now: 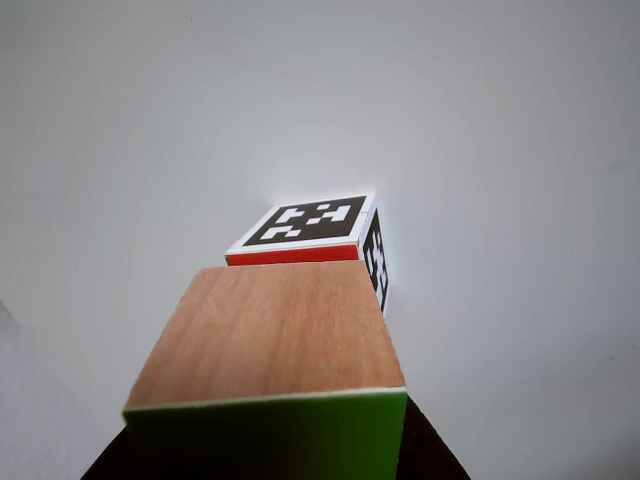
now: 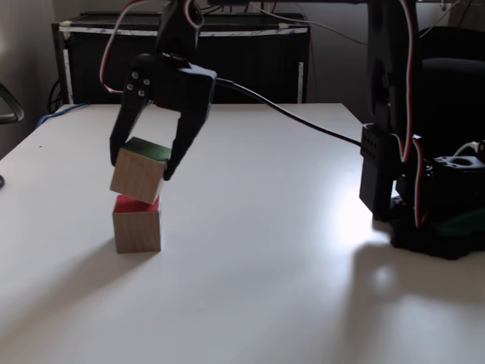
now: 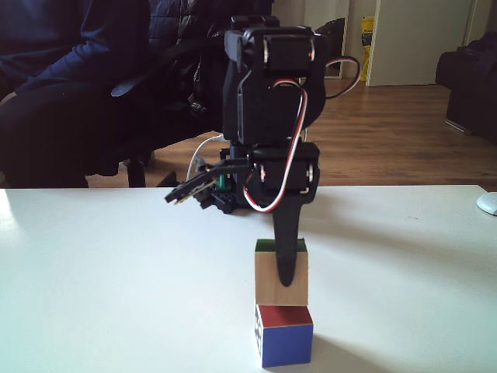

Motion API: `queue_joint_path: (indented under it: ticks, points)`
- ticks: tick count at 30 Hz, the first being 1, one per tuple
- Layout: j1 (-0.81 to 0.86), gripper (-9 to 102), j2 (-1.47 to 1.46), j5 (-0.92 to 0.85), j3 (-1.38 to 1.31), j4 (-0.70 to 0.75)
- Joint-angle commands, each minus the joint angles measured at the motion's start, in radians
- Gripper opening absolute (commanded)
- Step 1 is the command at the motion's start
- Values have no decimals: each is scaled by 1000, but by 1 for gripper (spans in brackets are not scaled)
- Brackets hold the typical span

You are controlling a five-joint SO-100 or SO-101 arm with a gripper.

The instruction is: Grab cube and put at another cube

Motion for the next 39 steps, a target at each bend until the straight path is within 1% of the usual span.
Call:
queue_joint_path:
  ticks: [1,23,31,35,39]
  points:
    - [-17,16,3,0,-57,2]
    - [-21,29,-37,28,-77,11]
    - [-21,36,-38,61,-98,34]
    - [-18,38,-38,71,-126,63]
    - [-26,40,-15,80,-169,144]
